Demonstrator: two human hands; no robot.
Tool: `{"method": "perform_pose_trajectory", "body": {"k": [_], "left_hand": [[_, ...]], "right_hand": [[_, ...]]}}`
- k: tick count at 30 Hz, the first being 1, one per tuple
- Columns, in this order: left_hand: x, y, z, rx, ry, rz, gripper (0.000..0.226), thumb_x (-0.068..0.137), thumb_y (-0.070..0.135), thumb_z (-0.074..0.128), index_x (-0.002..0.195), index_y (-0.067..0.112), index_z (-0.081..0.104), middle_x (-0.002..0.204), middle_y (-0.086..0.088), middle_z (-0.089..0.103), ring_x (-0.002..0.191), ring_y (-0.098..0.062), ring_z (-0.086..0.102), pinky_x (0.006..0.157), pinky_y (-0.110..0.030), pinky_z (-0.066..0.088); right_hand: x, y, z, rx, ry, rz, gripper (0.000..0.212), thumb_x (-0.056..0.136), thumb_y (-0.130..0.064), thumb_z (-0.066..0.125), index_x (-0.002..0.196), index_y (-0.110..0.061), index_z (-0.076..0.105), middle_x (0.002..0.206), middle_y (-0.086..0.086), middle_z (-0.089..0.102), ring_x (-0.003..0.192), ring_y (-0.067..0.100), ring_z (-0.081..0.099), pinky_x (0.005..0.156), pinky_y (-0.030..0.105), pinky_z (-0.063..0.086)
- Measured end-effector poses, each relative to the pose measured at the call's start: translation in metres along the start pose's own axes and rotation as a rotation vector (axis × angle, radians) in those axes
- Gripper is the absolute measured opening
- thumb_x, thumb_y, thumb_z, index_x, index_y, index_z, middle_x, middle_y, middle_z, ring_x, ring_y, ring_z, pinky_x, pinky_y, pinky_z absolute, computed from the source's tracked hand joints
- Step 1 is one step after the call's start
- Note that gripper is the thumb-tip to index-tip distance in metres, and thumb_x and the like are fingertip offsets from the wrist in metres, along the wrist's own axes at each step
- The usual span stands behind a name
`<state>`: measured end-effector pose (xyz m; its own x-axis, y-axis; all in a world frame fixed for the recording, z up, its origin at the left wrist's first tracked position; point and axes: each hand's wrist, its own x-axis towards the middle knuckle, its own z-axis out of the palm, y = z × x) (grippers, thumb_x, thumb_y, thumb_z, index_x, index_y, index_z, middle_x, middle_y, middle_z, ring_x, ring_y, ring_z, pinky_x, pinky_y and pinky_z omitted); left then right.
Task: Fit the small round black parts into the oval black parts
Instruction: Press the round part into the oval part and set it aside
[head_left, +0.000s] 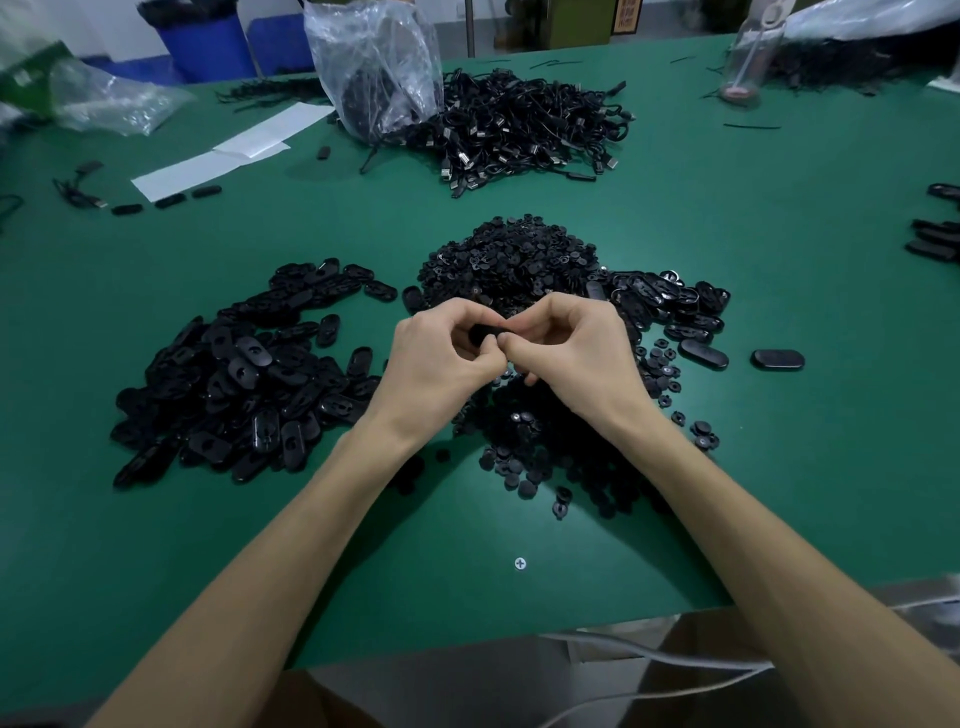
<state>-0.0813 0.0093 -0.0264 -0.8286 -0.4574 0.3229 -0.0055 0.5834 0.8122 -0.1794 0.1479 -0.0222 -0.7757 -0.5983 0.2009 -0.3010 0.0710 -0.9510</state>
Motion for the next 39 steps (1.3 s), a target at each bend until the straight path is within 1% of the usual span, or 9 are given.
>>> {"method": "perform_pose_trajectory", "body": {"k": [4,10,16,20,26,33,36,38,39], "left_hand": [[-0.001,0.003,0.0,0.023,0.007,0.023,0.016,0.088,0.015,0.068,0.101,0.022,0.075,0.075,0.007,0.072,0.064,-0.005,0.065,0.063,-0.019,0.054],[-0.002,0.003,-0.001,0.026,-0.004,0.024,0.017,0.089,0.011,0.068,0.103,0.019,0.075,0.079,0.005,0.074,0.068,-0.011,0.069,0.067,-0.029,0.059],[-0.001,0.004,-0.002,-0.009,-0.02,0.007,0.017,0.09,0.008,0.069,0.105,0.015,0.075,0.084,0.003,0.076,0.073,-0.014,0.073,0.073,-0.037,0.062],[0.0,0.003,-0.004,-0.05,-0.031,-0.006,0.018,0.091,0.005,0.069,0.105,0.014,0.076,0.086,-0.001,0.077,0.077,-0.019,0.075,0.076,-0.039,0.063],[0.006,0.002,-0.015,-0.309,-0.119,-0.066,0.018,0.093,-0.003,0.072,0.11,0.001,0.076,0.089,-0.012,0.08,0.078,-0.021,0.078,0.076,-0.026,0.062],[0.006,0.001,-0.014,-0.328,-0.113,-0.046,0.017,0.094,0.0,0.072,0.111,0.0,0.075,0.091,-0.013,0.079,0.082,-0.024,0.078,0.078,-0.031,0.063],[0.01,0.001,-0.018,-0.18,-0.037,-0.039,0.02,0.099,0.009,0.07,0.118,0.007,0.074,0.1,-0.007,0.079,0.088,-0.018,0.078,0.082,-0.033,0.063],[0.014,-0.004,-0.027,0.138,0.13,-0.058,0.023,0.103,0.01,0.063,0.124,0.009,0.07,0.115,-0.006,0.074,0.097,-0.014,0.073,0.091,-0.031,0.06],[0.015,-0.009,-0.034,0.352,0.21,-0.08,0.024,0.105,0.01,0.058,0.127,0.008,0.067,0.122,-0.009,0.07,0.106,-0.016,0.069,0.098,-0.031,0.056]], "right_hand": [[0.0,-0.004,-0.003,0.026,-0.015,0.01,0.006,0.084,-0.005,0.079,0.083,-0.01,0.075,0.061,-0.003,0.07,0.051,0.01,0.062,0.052,0.023,0.051],[0.0,-0.006,-0.004,0.014,-0.04,0.025,0.009,0.085,-0.005,0.079,0.081,-0.012,0.075,0.063,-0.002,0.07,0.053,0.012,0.061,0.053,0.026,0.052],[-0.001,-0.006,-0.005,0.031,-0.04,0.028,0.01,0.085,-0.003,0.078,0.08,-0.011,0.074,0.058,-0.006,0.067,0.048,0.004,0.057,0.049,0.017,0.047],[0.0,-0.006,-0.006,0.023,-0.042,0.013,0.01,0.086,-0.004,0.079,0.08,-0.011,0.074,0.057,-0.006,0.067,0.047,0.004,0.057,0.049,0.017,0.047],[0.002,-0.005,-0.011,0.103,-0.043,0.026,0.002,0.087,-0.006,0.079,0.086,-0.008,0.078,0.059,0.003,0.068,0.05,0.013,0.058,0.056,0.023,0.051],[0.003,-0.005,-0.01,0.104,-0.042,0.021,0.002,0.088,-0.006,0.079,0.088,-0.008,0.078,0.062,0.003,0.069,0.054,0.013,0.06,0.06,0.026,0.054],[0.006,-0.003,-0.013,0.025,0.026,-0.02,0.005,0.089,-0.007,0.078,0.09,-0.011,0.076,0.07,-0.002,0.072,0.061,0.006,0.061,0.062,0.02,0.052],[0.01,-0.001,-0.022,-0.154,0.171,-0.061,0.006,0.091,-0.008,0.076,0.092,-0.014,0.075,0.081,-0.004,0.073,0.068,0.003,0.061,0.066,0.016,0.05],[0.012,0.0,-0.027,-0.258,0.259,-0.083,0.006,0.092,-0.008,0.073,0.093,-0.014,0.074,0.087,-0.003,0.072,0.073,0.004,0.062,0.071,0.017,0.051]]}}
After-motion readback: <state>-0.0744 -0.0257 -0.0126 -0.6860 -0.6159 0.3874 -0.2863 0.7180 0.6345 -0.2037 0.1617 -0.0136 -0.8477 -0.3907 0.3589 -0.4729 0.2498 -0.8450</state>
